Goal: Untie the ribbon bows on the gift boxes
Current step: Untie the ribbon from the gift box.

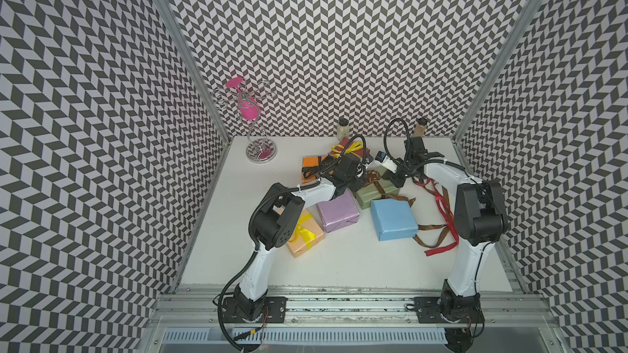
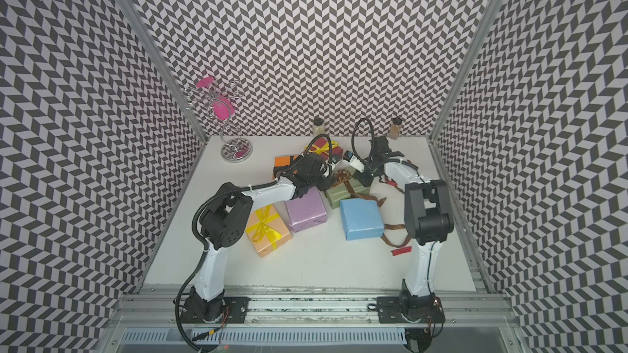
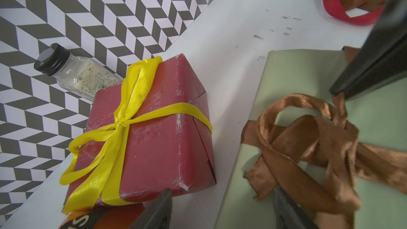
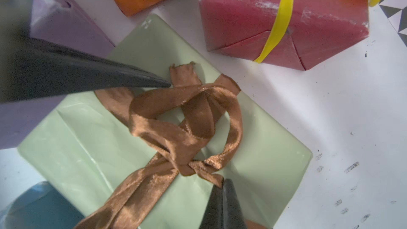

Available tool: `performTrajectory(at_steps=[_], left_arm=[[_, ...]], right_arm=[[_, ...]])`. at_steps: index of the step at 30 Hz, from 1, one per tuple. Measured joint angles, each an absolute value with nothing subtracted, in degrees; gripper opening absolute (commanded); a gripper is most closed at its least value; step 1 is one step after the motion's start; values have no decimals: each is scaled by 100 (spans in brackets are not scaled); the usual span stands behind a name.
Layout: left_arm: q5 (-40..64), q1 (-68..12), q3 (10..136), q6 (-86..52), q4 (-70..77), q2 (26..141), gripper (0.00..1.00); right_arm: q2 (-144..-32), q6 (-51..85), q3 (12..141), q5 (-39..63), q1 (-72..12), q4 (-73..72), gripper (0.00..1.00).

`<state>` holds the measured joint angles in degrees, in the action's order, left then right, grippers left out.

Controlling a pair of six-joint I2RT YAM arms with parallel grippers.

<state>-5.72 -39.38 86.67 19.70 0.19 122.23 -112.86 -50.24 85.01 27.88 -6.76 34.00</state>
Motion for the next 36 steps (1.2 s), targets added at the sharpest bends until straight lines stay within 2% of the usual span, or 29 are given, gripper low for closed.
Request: performTrajectory(at_steps=[11,14,16,18,23,32,34,36], left_arm=[[-567,-3933,8501,1966,167,12125,73],[-537,-3935,8484,1966,176,12092,73],[-528,-3935,8460,1966,167,12073,73],[-526,-3935,8390,1962,161,12073,73],[-508,-3935,8379,1964,165,12055,73],[-504,-3935,8379,1964,165,12053,73],[-502,-3935,8379,1962,165,12053,73],[-499,-3935,8379,1964,165,12053,73]], right_arm=[[-10759,-3389,8407,4132,1173,2700,0],[-10606,-2978,8239,4202,1516,2403,6],[-10604,-2856,8143,4141,1568,2318,16],[-10604,-2814,8025,4056,1549,2322,35],[-10488,-3234,7738,3723,1391,2353,55],[-9651,-4128,7170,3465,421,2423,54],[-9653,-4158,7157,3395,233,2405,51],[-9673,-4163,7116,3273,75,2373,41]])
